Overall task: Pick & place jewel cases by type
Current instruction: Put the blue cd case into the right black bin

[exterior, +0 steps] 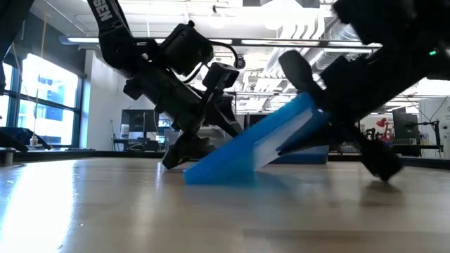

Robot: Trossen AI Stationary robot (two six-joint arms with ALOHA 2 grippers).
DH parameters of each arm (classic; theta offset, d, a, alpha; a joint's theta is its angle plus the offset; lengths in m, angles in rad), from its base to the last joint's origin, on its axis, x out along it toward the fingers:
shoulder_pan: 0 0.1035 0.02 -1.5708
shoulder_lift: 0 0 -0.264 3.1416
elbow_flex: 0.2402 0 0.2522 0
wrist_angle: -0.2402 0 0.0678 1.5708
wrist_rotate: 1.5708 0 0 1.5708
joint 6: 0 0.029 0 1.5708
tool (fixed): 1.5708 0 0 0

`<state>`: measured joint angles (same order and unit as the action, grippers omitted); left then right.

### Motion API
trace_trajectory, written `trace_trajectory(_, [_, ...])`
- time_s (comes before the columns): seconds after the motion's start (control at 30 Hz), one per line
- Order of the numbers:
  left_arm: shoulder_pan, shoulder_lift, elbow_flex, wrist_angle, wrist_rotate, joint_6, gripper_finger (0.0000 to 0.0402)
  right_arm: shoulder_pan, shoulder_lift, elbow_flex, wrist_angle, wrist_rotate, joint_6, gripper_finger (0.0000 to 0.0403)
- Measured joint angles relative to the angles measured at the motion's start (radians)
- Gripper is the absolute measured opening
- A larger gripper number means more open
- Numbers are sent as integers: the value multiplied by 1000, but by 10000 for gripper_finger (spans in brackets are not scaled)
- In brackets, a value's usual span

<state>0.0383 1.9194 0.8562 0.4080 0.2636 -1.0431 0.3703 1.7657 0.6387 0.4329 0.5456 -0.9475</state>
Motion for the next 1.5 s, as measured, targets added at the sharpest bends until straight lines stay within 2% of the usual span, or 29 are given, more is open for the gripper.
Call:
trace_trajectory(0.1, [40, 0, 1, -3, 34, 19, 201, 25, -2, 1, -1, -6, 0, 23])
trace_trajectory(0.17, [69, 0, 1, -2, 71, 30, 201, 42, -2, 2, -8, 63, 2, 9])
trace_trajectory(0.37, [185, 2, 13, 13, 287, 165, 201, 79, -1, 0, -69, 308, 16, 24])
trace_trajectory(0.53, [273, 9, 61, -6, 345, 221, 201, 83, -38, -1, -91, 470, 166, 22])
trace_trajectory(0.67, [323, -8, 108, 15, 392, 255, 202, 78, -111, -1, -137, 615, 176, 7])
trace_trajectory(0.83, [340, -52, 134, 10, 429, 314, 202, 40, -265, -1, -214, 765, 73, 10])
trace_trajectory(0.93, [351, -116, 136, 11, 419, 370, 202, 7, -385, -1, -227, 808, 50, 17])
trace_trajectory(1.1, [365, -252, 137, -25, 378, 485, 202, -84, -592, -1, -231, 744, 80, 13])
trace_trajectory(1.17, [360, -315, 137, -79, 348, 550, 202, -128, -666, -1, -269, 667, 123, 10])
trace_trajectory(1.27, [341, -407, 137, -210, 259, 661, 202, -207, -756, -1, -361, 484, 233, 9])
trace_trajectory(1.37, [307, -493, 137, -387, 75, 757, 202, -308, -808, -1, -496, 340, 351, 11])
trace_trajectory(1.5, [215, -555, 137, -610, -245, 768, 202, -451, -825, 8, -741, 129, 410, 13])
